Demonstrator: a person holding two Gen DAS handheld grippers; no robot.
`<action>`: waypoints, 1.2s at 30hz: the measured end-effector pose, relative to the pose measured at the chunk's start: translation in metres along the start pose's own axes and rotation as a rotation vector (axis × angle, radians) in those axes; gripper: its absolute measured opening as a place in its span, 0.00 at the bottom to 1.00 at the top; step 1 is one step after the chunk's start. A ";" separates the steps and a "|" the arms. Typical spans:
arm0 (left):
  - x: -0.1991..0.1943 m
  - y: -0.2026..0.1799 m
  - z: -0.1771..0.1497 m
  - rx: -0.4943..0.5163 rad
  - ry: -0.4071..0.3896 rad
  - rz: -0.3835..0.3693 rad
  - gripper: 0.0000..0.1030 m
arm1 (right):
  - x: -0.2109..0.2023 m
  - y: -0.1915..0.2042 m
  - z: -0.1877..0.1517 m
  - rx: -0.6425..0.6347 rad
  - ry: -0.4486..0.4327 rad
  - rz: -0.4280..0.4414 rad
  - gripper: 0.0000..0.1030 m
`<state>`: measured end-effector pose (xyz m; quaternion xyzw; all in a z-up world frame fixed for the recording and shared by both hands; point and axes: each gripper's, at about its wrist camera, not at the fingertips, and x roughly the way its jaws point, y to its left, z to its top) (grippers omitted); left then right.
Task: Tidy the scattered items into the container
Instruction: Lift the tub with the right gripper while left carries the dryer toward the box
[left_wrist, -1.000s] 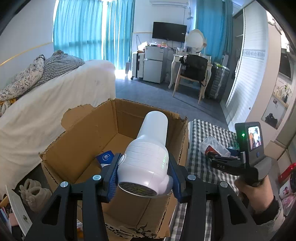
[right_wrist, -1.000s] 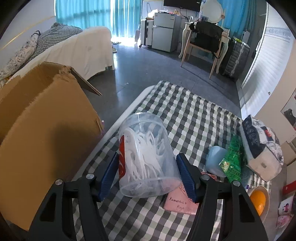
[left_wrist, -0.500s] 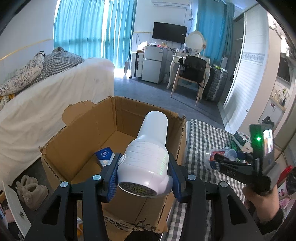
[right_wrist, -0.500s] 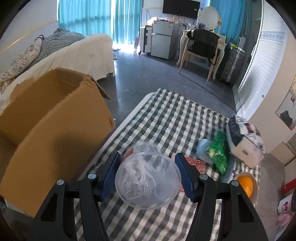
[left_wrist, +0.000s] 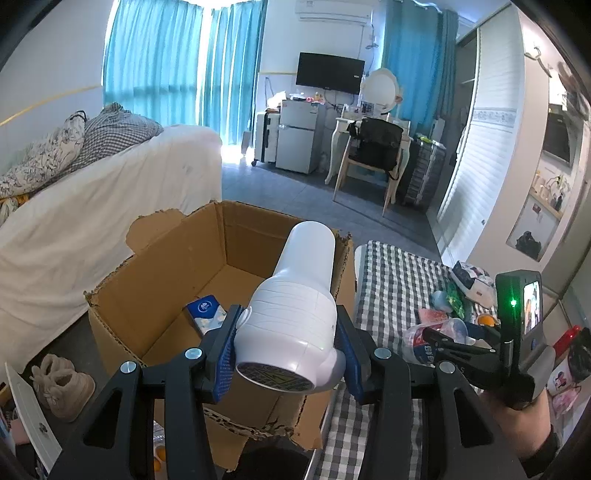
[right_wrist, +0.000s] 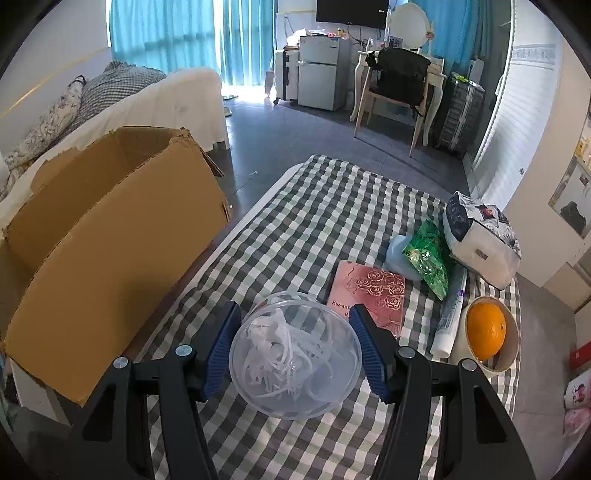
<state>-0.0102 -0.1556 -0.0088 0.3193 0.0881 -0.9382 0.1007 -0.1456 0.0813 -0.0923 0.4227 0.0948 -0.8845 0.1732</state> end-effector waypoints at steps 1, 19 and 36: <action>0.000 -0.001 0.000 0.002 0.001 -0.001 0.47 | 0.001 0.000 -0.001 0.001 -0.004 -0.003 0.60; 0.007 -0.001 0.001 0.008 0.011 0.011 0.47 | 0.022 -0.009 -0.012 0.048 0.035 0.026 0.60; -0.021 0.005 0.007 0.016 -0.036 0.009 0.47 | -0.077 0.016 0.009 0.012 -0.146 0.063 0.60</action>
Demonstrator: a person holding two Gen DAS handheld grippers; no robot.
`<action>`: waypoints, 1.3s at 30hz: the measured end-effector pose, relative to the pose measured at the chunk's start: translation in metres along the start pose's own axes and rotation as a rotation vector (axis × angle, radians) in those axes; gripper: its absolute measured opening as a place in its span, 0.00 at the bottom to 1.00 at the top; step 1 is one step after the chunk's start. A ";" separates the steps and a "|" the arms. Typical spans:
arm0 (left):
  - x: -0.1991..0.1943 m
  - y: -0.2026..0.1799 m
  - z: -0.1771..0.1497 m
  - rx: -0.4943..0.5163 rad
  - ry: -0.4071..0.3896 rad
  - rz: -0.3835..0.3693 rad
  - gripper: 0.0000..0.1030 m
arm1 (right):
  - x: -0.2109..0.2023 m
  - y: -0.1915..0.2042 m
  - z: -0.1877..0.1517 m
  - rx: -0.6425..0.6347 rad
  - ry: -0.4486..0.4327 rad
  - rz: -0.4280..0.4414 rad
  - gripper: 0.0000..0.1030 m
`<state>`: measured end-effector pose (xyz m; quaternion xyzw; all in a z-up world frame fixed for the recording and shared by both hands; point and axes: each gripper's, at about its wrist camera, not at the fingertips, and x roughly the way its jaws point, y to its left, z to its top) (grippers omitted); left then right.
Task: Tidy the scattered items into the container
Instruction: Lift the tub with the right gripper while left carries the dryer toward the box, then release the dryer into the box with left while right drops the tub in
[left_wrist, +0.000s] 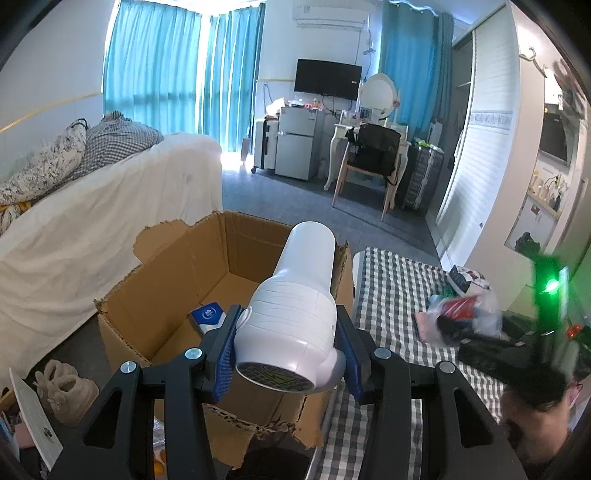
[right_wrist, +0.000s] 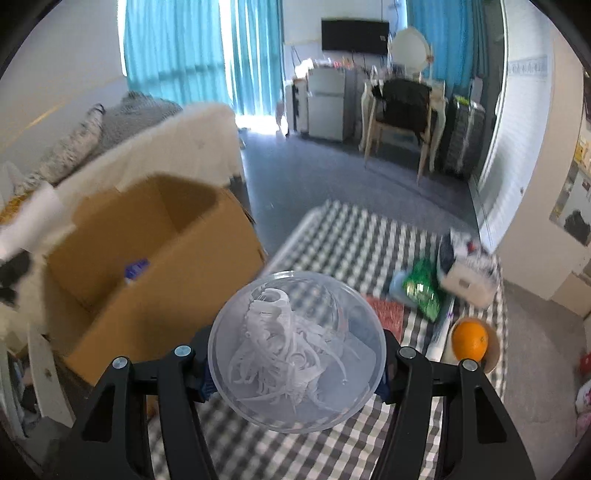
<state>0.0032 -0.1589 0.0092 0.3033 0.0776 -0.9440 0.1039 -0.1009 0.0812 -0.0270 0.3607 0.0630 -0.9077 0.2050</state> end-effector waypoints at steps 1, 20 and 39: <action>-0.003 0.002 0.002 0.001 -0.008 0.005 0.47 | -0.008 0.006 0.005 -0.003 -0.022 0.006 0.60; 0.077 0.072 -0.006 -0.038 0.110 0.114 0.47 | 0.004 0.099 0.038 -0.142 -0.052 0.166 0.60; 0.067 0.102 0.000 -0.055 0.073 0.122 0.65 | 0.091 0.165 0.052 -0.271 0.050 0.192 0.60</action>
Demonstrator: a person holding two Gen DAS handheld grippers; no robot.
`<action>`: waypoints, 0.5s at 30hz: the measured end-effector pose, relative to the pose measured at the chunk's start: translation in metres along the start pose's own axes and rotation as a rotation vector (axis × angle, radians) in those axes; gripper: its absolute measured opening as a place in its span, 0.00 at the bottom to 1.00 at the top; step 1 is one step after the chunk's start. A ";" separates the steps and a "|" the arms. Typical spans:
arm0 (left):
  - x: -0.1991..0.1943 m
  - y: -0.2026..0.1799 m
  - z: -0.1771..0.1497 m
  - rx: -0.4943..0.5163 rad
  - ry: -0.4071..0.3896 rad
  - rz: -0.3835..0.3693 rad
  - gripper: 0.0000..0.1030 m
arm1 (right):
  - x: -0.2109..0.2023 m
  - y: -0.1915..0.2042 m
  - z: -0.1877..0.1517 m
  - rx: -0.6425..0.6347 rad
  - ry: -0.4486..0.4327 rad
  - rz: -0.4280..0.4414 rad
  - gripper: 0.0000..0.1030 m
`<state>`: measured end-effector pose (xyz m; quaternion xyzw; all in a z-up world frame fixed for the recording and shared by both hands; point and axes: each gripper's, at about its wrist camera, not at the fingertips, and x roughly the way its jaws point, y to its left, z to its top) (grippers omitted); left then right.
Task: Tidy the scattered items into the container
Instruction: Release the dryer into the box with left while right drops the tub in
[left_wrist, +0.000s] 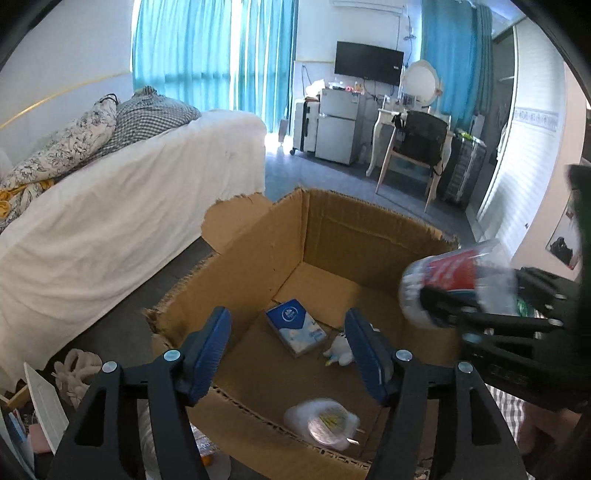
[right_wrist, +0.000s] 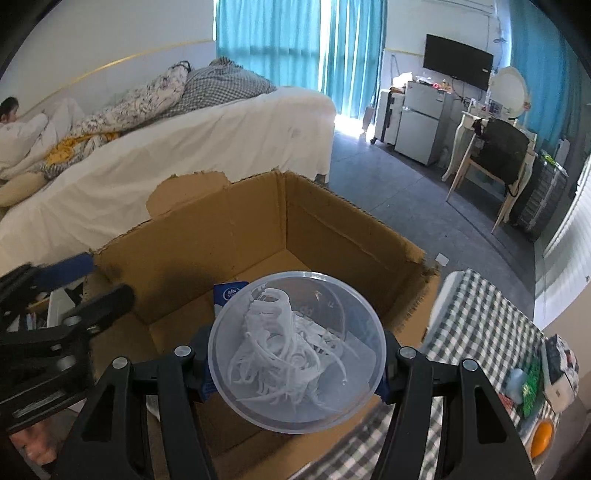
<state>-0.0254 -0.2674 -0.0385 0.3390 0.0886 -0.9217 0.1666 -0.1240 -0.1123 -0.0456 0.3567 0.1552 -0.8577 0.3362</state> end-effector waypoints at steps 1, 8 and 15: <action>-0.002 0.002 0.001 -0.003 -0.004 0.002 0.66 | 0.004 0.000 0.003 -0.001 -0.002 -0.002 0.60; -0.010 0.008 0.005 -0.016 -0.016 0.013 0.66 | 0.017 -0.001 0.014 -0.015 -0.007 -0.039 0.77; -0.017 -0.004 0.006 -0.002 -0.027 -0.001 0.66 | -0.009 -0.016 0.010 0.017 -0.074 -0.088 0.81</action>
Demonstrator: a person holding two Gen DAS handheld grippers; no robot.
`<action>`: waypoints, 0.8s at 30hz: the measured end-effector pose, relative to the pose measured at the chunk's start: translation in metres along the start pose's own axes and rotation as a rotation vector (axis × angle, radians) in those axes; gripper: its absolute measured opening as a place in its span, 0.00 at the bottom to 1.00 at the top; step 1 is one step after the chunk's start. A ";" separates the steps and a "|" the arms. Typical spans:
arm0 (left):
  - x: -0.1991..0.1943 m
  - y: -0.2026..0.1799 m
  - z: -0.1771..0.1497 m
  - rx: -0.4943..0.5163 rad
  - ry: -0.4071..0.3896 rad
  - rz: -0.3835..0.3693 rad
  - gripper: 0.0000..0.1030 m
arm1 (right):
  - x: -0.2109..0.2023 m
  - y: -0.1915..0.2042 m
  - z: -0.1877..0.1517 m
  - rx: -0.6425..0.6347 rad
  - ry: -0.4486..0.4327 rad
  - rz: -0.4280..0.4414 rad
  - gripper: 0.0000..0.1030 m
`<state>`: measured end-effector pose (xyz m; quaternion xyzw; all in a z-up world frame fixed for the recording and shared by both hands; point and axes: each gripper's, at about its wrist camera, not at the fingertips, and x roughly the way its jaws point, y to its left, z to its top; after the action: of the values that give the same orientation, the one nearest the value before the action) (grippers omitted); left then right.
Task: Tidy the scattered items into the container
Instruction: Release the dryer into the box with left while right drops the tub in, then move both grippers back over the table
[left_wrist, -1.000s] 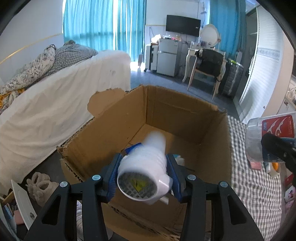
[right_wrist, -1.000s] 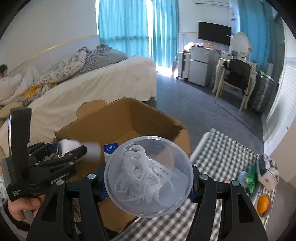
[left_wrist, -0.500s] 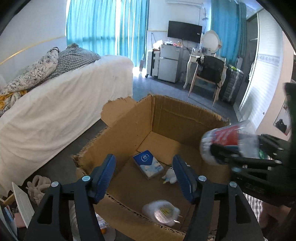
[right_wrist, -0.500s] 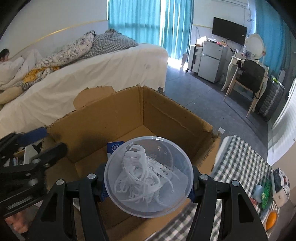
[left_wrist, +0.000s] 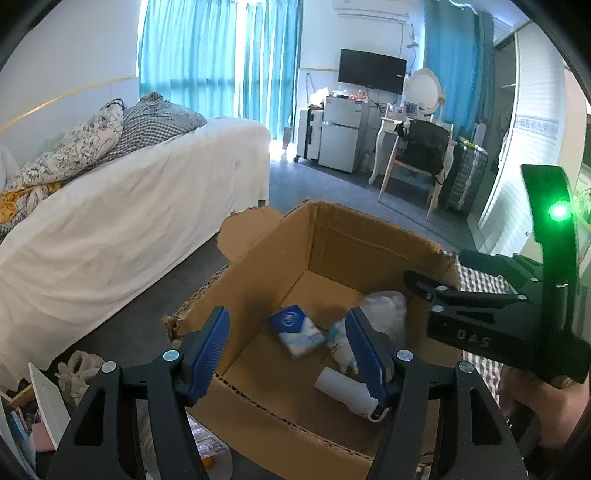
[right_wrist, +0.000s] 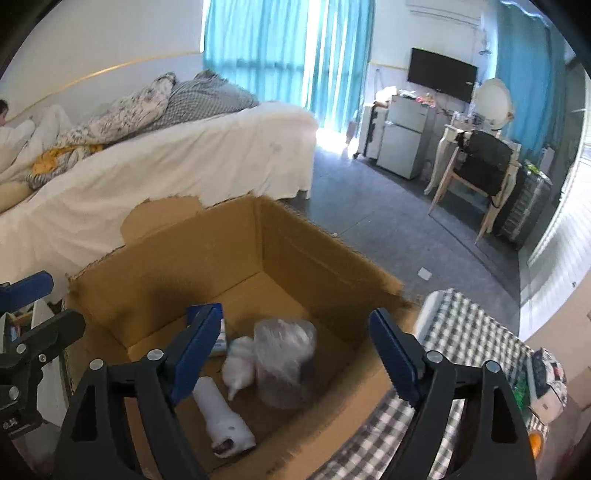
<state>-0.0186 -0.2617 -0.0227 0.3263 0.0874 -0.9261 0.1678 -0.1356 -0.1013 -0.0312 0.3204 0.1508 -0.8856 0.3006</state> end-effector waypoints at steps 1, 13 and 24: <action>-0.002 -0.003 0.000 0.004 -0.003 -0.005 0.66 | -0.005 -0.005 -0.001 0.008 -0.007 -0.011 0.81; -0.027 -0.077 0.003 0.086 -0.053 -0.107 0.99 | -0.081 -0.102 -0.047 0.156 -0.043 -0.213 0.88; -0.043 -0.170 -0.005 0.169 -0.047 -0.174 1.00 | -0.148 -0.209 -0.107 0.317 -0.035 -0.359 0.92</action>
<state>-0.0471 -0.0917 0.0092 0.3086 0.0328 -0.9487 0.0607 -0.1245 0.1742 0.0014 0.3162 0.0593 -0.9428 0.0870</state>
